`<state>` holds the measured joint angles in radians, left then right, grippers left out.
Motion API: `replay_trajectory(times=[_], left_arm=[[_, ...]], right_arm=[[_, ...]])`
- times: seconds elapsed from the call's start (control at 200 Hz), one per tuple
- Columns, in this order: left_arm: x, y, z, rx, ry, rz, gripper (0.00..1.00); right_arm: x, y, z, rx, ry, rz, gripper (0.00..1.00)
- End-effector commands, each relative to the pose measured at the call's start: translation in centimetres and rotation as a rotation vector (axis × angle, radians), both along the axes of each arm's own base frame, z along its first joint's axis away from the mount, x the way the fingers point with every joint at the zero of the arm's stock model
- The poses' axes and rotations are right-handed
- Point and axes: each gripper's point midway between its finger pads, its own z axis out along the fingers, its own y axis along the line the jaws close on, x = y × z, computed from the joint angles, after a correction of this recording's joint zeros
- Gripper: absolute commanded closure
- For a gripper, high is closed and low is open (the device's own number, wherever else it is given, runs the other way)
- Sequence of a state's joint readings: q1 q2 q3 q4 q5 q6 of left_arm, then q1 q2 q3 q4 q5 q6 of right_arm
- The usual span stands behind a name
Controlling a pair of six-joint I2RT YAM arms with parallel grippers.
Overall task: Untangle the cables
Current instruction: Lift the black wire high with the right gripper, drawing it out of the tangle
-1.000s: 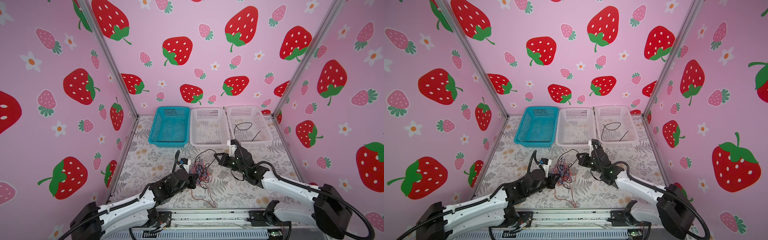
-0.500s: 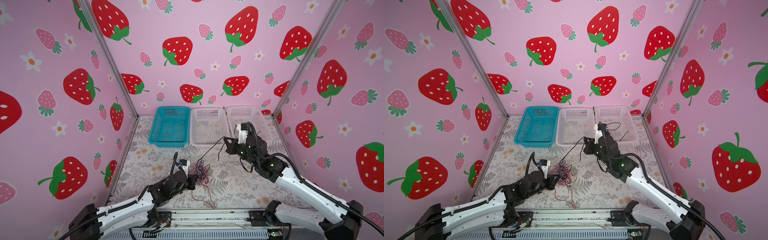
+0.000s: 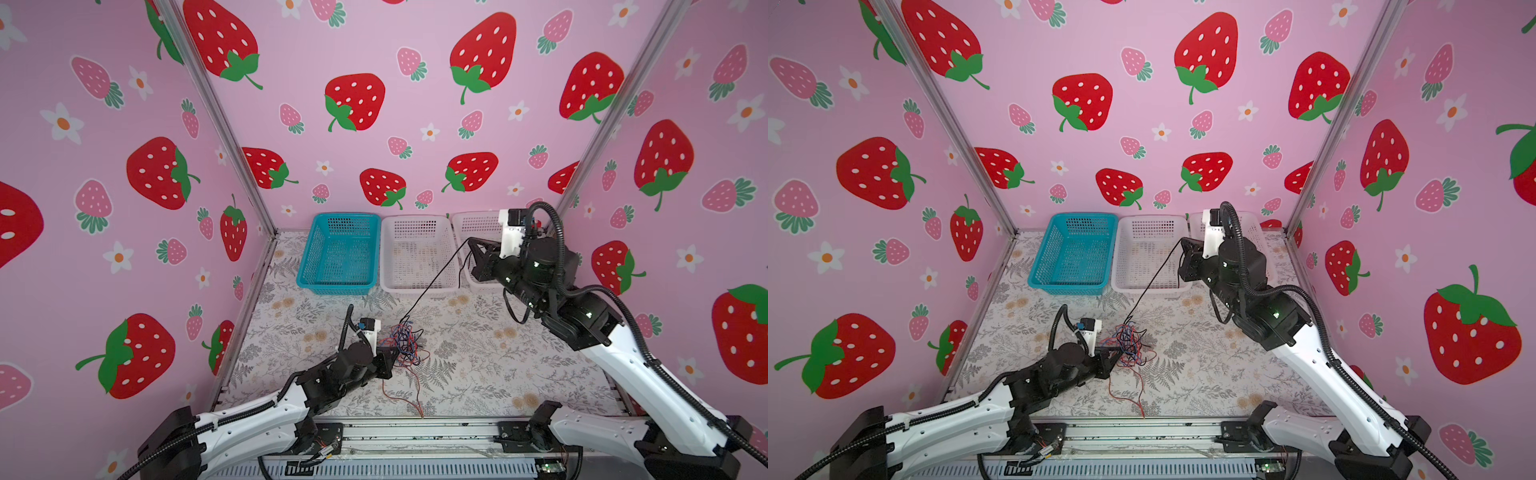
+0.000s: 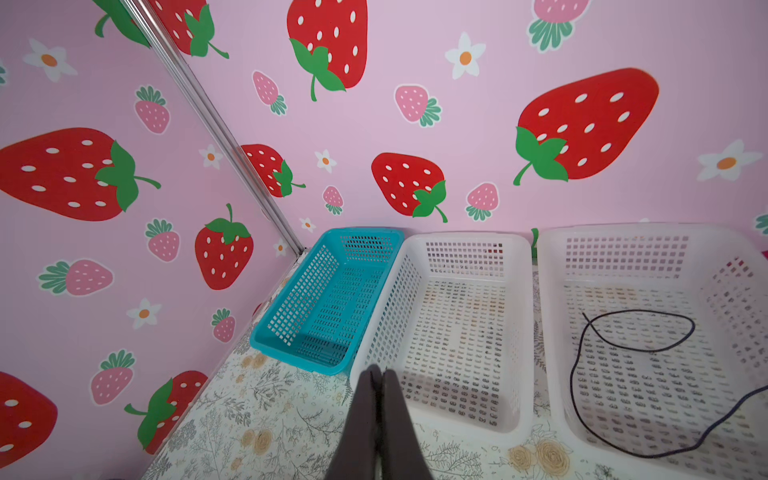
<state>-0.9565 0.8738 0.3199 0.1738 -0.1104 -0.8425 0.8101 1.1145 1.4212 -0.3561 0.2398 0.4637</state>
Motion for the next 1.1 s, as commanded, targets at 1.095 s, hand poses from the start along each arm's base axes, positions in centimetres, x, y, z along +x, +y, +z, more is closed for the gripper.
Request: replay_trajectory(times=[1.095], left_arm=[[-0.8,1.0,-5.0,0.145,0.12,0.003,1.0]], right_arm=[[0.0,-8.5,18.2,-0.045,-0.377,-0.358,1.0]])
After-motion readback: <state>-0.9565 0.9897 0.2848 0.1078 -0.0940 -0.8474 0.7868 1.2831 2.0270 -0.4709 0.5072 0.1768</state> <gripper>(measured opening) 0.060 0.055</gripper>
